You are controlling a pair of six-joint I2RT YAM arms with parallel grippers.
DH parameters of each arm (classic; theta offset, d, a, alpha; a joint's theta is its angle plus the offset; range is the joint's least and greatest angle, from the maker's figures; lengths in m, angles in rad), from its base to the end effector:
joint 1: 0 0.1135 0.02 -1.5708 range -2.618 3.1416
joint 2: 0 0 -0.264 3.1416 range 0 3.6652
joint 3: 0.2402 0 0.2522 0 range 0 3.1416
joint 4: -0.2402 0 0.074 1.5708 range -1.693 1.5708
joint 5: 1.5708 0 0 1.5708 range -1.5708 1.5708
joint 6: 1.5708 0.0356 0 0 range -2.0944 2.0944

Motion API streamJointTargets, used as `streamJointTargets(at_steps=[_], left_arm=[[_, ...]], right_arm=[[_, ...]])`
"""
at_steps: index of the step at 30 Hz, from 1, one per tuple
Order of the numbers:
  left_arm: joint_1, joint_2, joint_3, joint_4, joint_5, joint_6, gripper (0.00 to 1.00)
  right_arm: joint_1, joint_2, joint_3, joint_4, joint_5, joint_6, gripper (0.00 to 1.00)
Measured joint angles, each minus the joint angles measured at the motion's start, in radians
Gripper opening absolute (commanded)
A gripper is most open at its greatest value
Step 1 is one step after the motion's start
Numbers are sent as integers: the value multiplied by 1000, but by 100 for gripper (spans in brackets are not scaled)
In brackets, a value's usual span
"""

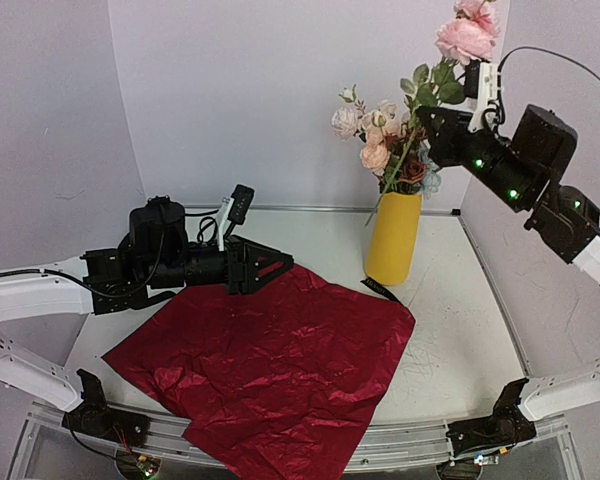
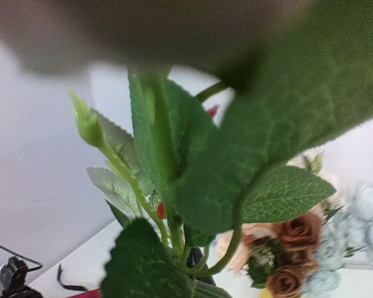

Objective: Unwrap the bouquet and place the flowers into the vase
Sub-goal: Pick up the fake flower from the wrapping paper, then insert the fake flower into the vase.

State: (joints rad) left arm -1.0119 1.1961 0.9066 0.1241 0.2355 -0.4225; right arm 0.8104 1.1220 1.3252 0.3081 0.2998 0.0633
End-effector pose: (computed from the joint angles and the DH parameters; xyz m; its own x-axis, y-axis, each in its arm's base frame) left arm 0.1427 -0.2438 0.3289 -0.4677 -0.0041 -0.8839 0.8275 0.3495 -0.4395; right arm 0.1644 0.1576 0.5124 0.3040 0.4073 -0.8612 -0.5350 0.8210 0.1994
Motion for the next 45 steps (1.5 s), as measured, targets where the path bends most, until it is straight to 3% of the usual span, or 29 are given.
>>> streamJointTargets(at_steps=[6,12,26,45], left_arm=[[0,2,0,0,-3,3,56],[0,6,0,0,-3,4,56],[0,24,0,0,-4,4,56],[0,49,1,0,-20,7,56]], right_arm=[[-3,52,154,-20,198,-197,0],[-41,89,231,-43,273,-291,0],[-120,131,350,-52,239,-307,0],[-254,243,407,-79,77,-150,0]])
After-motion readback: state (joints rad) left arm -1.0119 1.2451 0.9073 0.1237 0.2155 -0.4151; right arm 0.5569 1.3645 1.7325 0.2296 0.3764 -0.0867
